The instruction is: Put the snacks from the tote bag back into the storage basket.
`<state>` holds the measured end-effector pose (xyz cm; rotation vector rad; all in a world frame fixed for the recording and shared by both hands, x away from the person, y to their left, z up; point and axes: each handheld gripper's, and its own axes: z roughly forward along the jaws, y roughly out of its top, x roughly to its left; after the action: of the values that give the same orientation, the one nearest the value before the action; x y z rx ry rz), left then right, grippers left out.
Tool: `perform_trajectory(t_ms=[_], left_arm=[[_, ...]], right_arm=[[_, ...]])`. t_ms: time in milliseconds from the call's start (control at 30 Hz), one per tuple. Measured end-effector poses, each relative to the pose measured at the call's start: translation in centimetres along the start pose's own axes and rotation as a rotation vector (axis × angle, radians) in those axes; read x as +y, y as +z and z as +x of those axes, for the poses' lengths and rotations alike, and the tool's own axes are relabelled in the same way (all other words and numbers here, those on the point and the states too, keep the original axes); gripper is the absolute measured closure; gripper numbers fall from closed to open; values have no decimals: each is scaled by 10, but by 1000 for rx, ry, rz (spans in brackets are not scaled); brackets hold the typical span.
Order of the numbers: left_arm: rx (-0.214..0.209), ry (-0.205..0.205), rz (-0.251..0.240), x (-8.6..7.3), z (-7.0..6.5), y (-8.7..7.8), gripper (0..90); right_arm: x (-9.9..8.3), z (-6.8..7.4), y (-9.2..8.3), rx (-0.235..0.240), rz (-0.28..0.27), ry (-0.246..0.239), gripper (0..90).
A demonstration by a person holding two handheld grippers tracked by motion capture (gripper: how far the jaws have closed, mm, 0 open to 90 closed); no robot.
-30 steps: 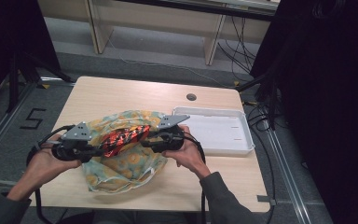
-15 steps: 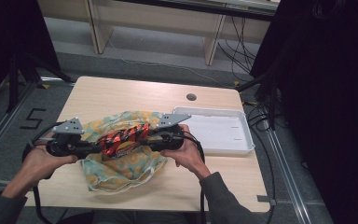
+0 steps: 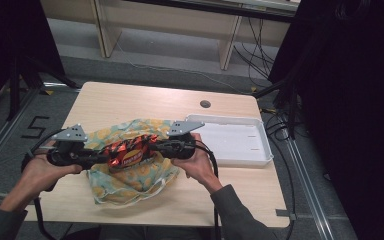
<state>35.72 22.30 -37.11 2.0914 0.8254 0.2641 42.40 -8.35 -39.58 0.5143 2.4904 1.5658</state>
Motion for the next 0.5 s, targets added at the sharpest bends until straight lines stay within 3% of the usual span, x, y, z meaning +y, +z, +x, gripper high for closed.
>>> perform_trajectory(t_ms=[67,100,133,167,200,233,267,333,367,400,433,500], left_arm=[[11,-21,-9,0,0,-2,744],[12,-5,3,0,2,-5,715],[20,-16,-8,0,3,-6,679],[27,-30,-26,1,2,-8,631],[32,-11,-8,0,4,-11,572],[43,-30,-35,-1,3,-11,498],[47,-23,-28,-3,4,-14,456],[59,-49,-50,-9,2,-17,400],[60,-33,-44,-13,2,-17,366],[83,-36,-55,-19,1,-17,356],[107,-65,-85,-25,0,-14,353],[138,-77,-72,-37,0,-8,342]], right_arm=[[1,1,-1,-1,12,-8,899],[1,2,-1,-4,9,-3,900],[2,2,-2,-10,8,-17,900],[3,4,-2,5,13,1,900],[4,4,-2,3,5,-14,900],[4,5,-3,-4,1,-17,900],[4,7,-4,-10,7,21,900],[6,6,-7,-17,6,18,900],[7,3,-8,-18,2,-10,900],[7,2,-10,-15,-3,5,900],[7,2,-11,-8,-3,25,900],[9,4,-12,-5,5,38,900]])
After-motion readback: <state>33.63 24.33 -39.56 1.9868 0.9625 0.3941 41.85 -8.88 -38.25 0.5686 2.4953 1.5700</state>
